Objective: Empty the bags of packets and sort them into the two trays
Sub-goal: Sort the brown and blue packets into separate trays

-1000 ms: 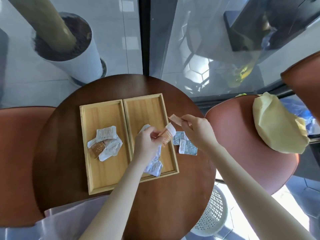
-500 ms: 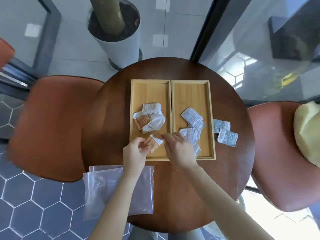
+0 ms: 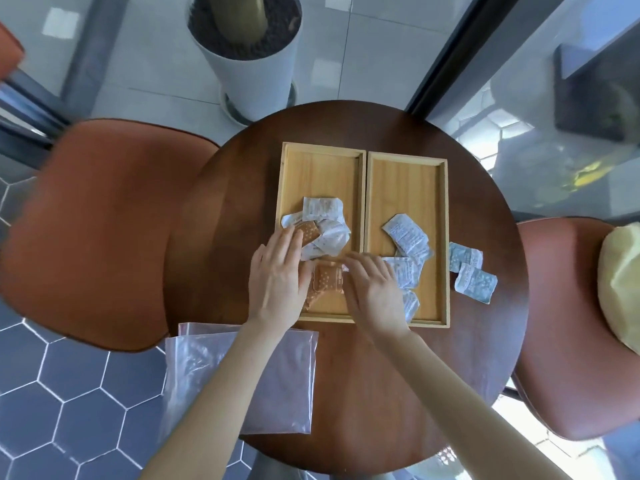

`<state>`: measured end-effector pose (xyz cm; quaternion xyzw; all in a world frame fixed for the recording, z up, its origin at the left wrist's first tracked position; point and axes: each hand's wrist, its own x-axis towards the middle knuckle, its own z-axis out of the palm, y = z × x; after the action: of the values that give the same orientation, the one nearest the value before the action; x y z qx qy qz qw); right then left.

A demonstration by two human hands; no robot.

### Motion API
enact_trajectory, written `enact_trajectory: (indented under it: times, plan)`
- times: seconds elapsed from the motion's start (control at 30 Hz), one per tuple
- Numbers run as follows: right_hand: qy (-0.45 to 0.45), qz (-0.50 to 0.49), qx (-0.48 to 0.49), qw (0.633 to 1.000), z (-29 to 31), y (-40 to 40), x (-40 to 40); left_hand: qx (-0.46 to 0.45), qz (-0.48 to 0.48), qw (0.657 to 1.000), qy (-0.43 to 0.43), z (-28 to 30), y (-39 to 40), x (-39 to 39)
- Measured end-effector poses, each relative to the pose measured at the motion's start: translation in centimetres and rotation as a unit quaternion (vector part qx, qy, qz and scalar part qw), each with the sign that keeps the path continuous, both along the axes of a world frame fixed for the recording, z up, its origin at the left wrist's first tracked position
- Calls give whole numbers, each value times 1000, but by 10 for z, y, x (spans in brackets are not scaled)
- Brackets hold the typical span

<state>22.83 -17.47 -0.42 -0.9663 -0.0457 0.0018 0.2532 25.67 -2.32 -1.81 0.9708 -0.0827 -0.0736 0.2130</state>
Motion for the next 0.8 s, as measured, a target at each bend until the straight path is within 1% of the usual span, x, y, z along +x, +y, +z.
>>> enact_trajectory:
  times: [0.07,0.1,0.23,0.3,0.47,0.57,0.67,0.73,0.8]
  plan:
    - [-13,-22,16,1000,4,4,21,23,-14,999,19,-5,1,3]
    - [-3,-19,13,1000,5,7,32,34,-19,999,22,-7,2,4]
    - [100,68,-44,992,-2,10,66,57,-31,997,31,-11,5,8]
    - [123,97,-61,986,-8,8,75,59,-29,997,39,-13,6,10]
    - [64,84,-22,994,-13,0,83,56,-24,997,45,-13,3,19]
    - [53,47,46,996,-8,-3,91,68,-24,997,42,-12,1,31]
    - [61,-42,133,988,-1,-6,100,77,-28,996,47,-12,1,43]
    - [93,-118,203,968,2,-11,108,73,-26,996,51,-12,0,51]
    - [151,-195,289,925,3,-14,116,47,-11,998,41,-11,-3,55]
